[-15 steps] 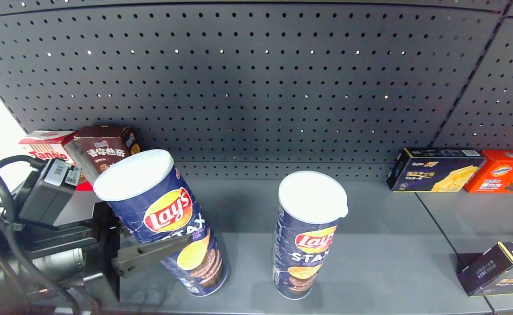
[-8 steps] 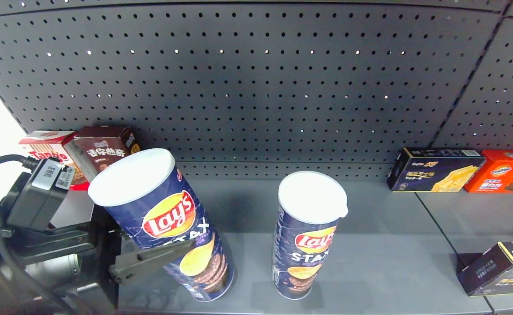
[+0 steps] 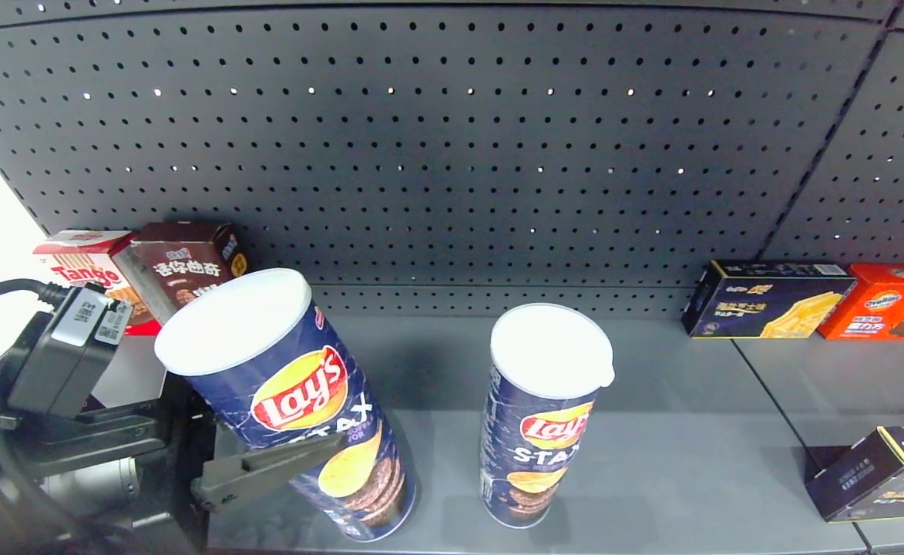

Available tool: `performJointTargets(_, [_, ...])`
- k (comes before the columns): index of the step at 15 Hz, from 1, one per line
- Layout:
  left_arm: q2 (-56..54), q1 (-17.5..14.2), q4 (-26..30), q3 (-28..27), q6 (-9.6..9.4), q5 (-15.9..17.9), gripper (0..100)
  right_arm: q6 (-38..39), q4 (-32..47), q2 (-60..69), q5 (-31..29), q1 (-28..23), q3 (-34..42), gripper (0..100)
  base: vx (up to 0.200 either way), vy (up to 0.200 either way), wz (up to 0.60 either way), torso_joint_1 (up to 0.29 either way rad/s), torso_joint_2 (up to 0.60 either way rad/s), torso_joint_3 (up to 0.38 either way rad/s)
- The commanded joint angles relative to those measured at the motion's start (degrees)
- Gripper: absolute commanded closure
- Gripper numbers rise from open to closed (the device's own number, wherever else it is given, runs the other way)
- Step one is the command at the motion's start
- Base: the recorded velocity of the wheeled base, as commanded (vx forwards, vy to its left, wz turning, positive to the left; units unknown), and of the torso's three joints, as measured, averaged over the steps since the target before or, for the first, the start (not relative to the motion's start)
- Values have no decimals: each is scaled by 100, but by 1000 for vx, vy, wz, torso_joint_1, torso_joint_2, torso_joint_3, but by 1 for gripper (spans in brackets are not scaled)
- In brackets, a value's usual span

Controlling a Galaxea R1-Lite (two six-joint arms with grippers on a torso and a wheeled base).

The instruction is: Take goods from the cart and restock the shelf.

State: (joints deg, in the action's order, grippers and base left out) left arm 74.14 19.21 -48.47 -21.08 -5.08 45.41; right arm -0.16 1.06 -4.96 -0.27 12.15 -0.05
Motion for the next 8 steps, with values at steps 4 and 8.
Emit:
performJointTargets(4, [56,135,-5,-98,7,3,100,-2,-115,-40,97,6,5,0,0,0,0,0,0,0])
performJointTargets(8, [65,144,4,-98,16,3,100,-2,-106,-75,106,-820,-4,0,0,0,0,0,0,0])
